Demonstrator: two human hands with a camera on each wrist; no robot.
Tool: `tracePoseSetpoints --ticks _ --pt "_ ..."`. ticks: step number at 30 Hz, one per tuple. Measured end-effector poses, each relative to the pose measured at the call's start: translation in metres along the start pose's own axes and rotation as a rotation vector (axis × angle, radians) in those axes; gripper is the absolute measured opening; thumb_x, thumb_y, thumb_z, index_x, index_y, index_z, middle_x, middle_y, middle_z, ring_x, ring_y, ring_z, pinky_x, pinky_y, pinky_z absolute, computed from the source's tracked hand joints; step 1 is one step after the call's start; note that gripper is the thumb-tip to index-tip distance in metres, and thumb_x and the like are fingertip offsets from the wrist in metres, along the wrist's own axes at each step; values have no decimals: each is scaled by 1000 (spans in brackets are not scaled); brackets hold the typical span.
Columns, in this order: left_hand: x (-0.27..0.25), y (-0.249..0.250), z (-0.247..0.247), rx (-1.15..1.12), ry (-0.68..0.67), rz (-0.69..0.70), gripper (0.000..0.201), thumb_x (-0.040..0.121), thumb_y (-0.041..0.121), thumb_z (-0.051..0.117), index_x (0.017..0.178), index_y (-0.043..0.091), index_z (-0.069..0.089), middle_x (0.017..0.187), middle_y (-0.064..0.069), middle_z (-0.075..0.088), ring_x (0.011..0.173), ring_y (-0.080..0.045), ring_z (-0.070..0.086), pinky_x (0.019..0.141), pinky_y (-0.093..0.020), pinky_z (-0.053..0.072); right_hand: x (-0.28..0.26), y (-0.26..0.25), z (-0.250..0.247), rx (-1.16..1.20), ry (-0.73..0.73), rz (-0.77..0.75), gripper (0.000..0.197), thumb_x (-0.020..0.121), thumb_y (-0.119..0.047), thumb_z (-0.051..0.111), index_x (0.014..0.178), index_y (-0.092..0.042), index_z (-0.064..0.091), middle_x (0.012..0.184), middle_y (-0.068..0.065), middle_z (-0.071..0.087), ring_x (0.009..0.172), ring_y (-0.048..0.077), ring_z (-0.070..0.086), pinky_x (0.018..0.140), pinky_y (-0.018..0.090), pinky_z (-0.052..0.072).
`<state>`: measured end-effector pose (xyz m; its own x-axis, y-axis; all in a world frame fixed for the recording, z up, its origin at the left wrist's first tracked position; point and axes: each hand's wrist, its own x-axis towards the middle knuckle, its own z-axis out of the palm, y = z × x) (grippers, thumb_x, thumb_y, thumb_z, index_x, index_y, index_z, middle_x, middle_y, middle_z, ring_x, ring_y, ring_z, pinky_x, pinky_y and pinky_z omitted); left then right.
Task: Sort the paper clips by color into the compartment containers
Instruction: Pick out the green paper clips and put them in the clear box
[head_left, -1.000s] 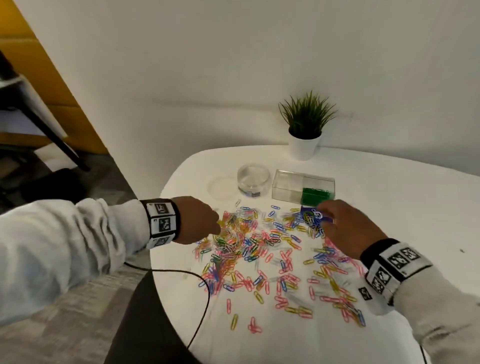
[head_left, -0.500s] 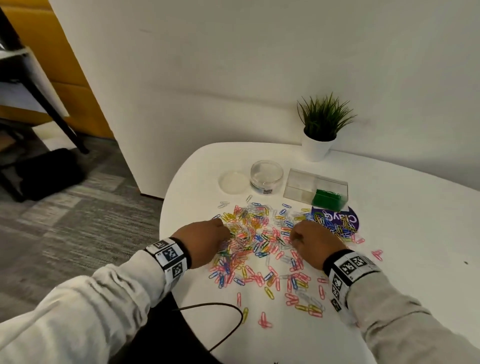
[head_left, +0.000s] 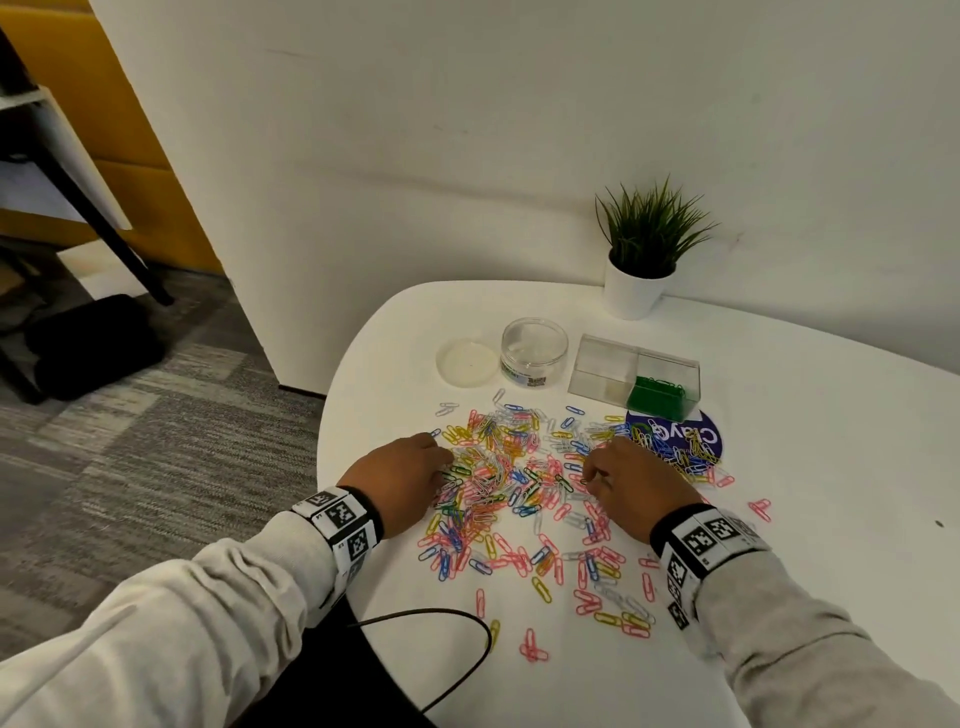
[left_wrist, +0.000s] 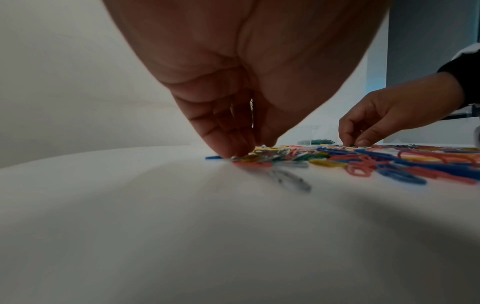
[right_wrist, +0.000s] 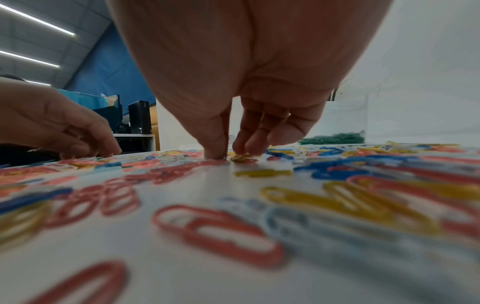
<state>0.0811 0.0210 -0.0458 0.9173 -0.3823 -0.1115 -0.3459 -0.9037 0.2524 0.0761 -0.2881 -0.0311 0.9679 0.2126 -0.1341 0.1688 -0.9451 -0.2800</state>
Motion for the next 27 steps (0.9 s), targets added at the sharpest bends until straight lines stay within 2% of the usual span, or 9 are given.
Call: tracePoseSetpoints --ticks 4,7,14,17,19,21,23,25,27 --pt "1 -3 0 -80 50 -35 30 99 21 49 128 23 57 118 2 55 103 -23 60 85 -33 49 1 0 3 -2 -3 35 15 96 -33 59 84 -24 56 89 -7 52 77 10 53 72 27 47" --pt "0 -3 0 -88 41 -14 28 99 24 51 126 25 61 117 2 54 97 -21 61 83 -33 50 1 0 3 10 19 53 16 97 -31 58 83 -24 53 85 -8 53 73 8 53 68 26 45" --pt "5 -9 4 -23 43 -5 16 96 28 53 100 25 67 101 7 50 83 -15 56 75 -34 52 -4 3 -4 112 92 83 7 97 -24 57 97 -27 50 82 -10 61 73 8 58 67 26 50" --pt "4 -8 3 -22 71 -1 16 96 28 50 97 23 65 96 5 54 82 -16 55 74 -35 51 -4 5 -7 216 78 88 17 97 -22 56 109 -35 56 89 -14 61 79 3 58 74 24 48" --pt "2 -6 2 -29 87 -16 15 96 27 48 95 22 62 92 4 57 81 -18 55 73 -35 50 -3 5 -9 233 55 98 17 97 -23 57 108 -35 63 96 -13 62 83 3 57 78 25 48" --pt "2 -6 2 -51 80 -44 12 96 24 46 99 24 58 92 4 60 83 -19 55 75 -35 49 -2 2 -12 242 45 105 14 97 -23 56 101 -33 65 97 -11 65 83 4 59 79 26 49" --pt "1 -6 2 -81 77 -59 21 98 21 46 114 24 59 103 3 61 92 -21 59 80 -35 49 -1 -2 -14 315 38 124 15 94 -19 53 94 -31 62 88 -10 69 76 8 66 76 30 53" --pt "1 -6 2 -97 105 -30 31 98 16 47 126 22 59 113 1 59 96 -24 61 81 -35 51 2 -7 -15 451 -2 148 21 92 -12 49 95 -29 61 80 -4 71 66 11 70 72 33 56" --pt "1 -7 2 -111 117 -26 31 99 15 47 124 21 62 115 0 56 95 -24 61 81 -36 52 7 -11 -14 543 -31 156 27 91 -6 43 93 -24 62 80 0 71 64 15 70 70 35 55"
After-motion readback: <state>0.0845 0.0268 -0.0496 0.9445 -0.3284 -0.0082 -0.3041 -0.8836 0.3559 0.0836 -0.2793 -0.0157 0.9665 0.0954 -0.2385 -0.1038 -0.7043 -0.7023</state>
